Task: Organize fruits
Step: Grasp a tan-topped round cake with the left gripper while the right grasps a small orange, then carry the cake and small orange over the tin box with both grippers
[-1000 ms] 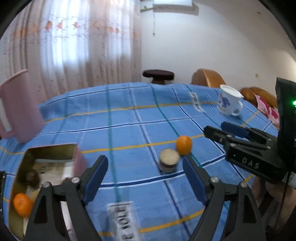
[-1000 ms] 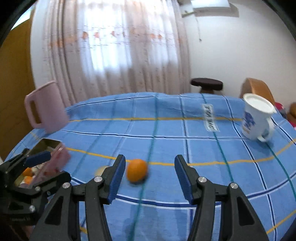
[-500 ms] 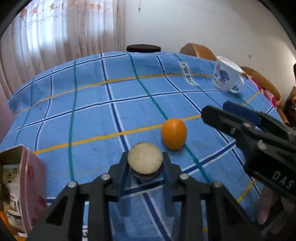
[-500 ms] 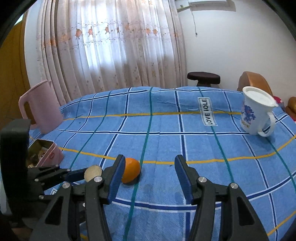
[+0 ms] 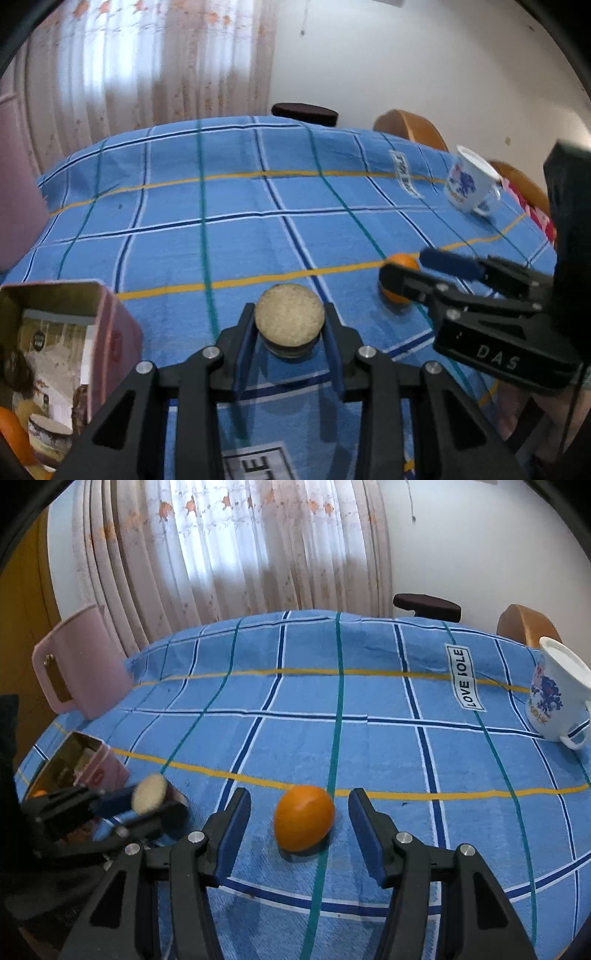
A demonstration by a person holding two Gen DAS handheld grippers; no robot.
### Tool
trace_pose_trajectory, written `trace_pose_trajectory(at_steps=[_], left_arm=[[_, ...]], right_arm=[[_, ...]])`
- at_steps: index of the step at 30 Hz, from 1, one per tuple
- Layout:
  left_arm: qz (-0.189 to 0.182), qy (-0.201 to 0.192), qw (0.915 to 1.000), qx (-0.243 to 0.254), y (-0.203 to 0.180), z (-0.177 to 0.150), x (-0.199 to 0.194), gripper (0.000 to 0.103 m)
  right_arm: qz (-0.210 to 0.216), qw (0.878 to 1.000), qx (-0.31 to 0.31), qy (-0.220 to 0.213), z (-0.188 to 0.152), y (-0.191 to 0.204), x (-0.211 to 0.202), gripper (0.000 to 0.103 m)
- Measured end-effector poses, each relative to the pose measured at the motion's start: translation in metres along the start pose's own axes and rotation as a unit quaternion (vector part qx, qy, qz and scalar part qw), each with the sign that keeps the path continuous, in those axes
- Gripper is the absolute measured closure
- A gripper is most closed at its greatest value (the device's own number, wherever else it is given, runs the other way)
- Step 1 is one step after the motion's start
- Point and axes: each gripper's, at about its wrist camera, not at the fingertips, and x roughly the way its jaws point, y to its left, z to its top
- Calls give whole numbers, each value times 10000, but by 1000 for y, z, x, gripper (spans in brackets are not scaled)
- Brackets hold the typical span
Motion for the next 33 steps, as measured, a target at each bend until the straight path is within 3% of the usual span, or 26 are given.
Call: trace_pose_trajectory(at_steps=[4,15,33], left_arm=[[-99,-126,9996,222,-10,-1,-4,67],[-69,-627,9980,105,-1,-2,-24,67],[280,-1248,9915,224,-7,-7,-46,67]], right_arm=[[10,9999,58,92,1,-1,5,68],[225,9989,-275,-295,-5,14,-15,69],[428,9890,-552,-1301,-14,22,-55,69]])
